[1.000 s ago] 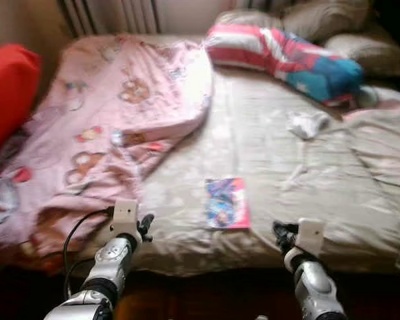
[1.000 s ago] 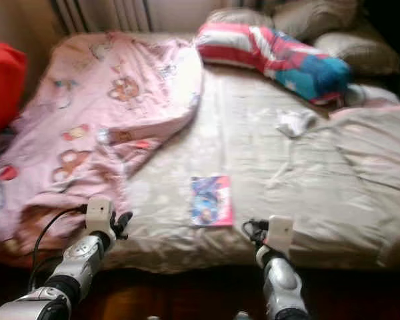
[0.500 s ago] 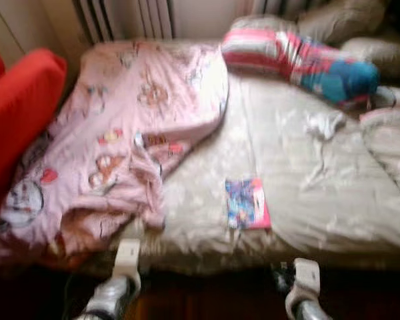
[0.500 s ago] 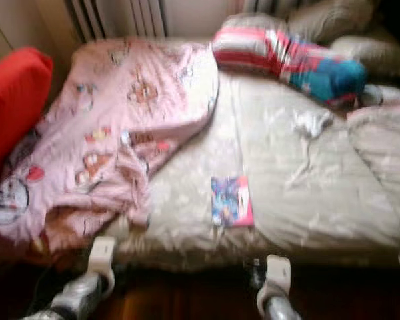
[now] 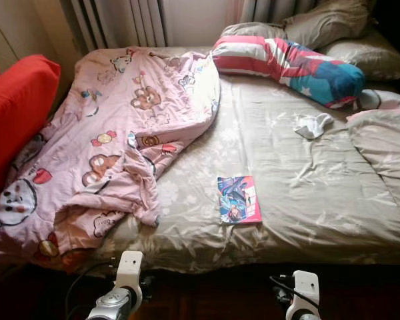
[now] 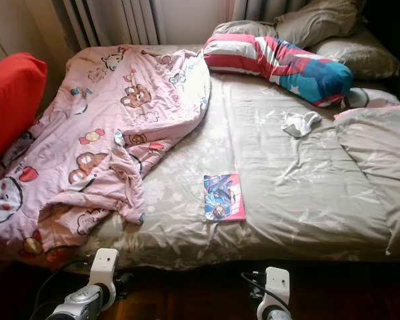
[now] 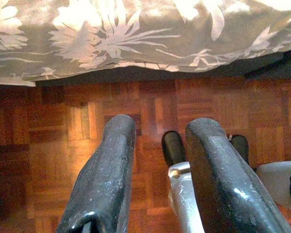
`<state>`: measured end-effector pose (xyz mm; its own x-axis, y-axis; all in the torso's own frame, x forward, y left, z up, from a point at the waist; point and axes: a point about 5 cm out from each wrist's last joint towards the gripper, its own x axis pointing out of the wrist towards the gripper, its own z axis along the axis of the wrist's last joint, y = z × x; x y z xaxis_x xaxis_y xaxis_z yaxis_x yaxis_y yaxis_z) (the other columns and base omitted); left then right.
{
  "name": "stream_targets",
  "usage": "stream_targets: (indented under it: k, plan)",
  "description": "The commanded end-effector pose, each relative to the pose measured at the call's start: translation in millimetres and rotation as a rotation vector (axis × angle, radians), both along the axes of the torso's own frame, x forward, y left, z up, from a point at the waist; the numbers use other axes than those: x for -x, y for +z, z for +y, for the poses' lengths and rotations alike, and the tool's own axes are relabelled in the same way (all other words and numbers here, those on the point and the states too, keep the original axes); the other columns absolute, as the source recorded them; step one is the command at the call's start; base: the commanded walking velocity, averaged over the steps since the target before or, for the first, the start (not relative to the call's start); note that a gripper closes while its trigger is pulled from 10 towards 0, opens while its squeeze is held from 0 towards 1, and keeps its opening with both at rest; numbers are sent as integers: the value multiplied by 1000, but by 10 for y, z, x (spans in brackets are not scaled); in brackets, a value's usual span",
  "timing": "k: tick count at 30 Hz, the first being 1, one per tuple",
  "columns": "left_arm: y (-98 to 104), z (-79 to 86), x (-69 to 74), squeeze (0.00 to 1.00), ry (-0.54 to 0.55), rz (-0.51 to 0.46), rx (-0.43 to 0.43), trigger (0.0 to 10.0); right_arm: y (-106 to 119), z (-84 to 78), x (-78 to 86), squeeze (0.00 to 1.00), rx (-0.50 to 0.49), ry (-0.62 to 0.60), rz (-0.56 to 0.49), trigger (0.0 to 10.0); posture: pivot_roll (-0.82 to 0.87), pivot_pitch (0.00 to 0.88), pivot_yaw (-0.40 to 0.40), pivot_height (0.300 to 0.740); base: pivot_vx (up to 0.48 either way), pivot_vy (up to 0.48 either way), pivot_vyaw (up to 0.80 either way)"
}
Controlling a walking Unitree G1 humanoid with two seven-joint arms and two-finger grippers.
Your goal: Clean up the room
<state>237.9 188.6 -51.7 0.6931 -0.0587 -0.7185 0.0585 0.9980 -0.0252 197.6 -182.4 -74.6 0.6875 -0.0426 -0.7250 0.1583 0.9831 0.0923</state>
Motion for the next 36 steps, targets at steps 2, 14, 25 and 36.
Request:
stream_targets:
  k: [2, 14, 25, 36]
  plan:
    - [-57, 20, 84, 0, 6, 39, -3, 10000, -37, 11, 57, 0, 10, 32, 36, 10000, -77, 108, 39, 740, 276, 0, 0]
    - [-86, 18, 128, 0, 20, 53, 4, 10000, -66, 17, 111, 0, 16, 46, 56, 10000, -69, 127, 36, 740, 302, 0, 342]
    - [-93, 22, 140, 0, 25, 56, 7, 10000, -56, 9, 97, 0, 20, 65, 45, 10000, -70, 140, 37, 740, 313, 0, 0]
    - [10, 14, -4, 0, 19, -28, 9, 10000, -6, 8, 9, 0, 2, 26, 5, 10000, -73, 161, 37, 740, 141, 0, 337]
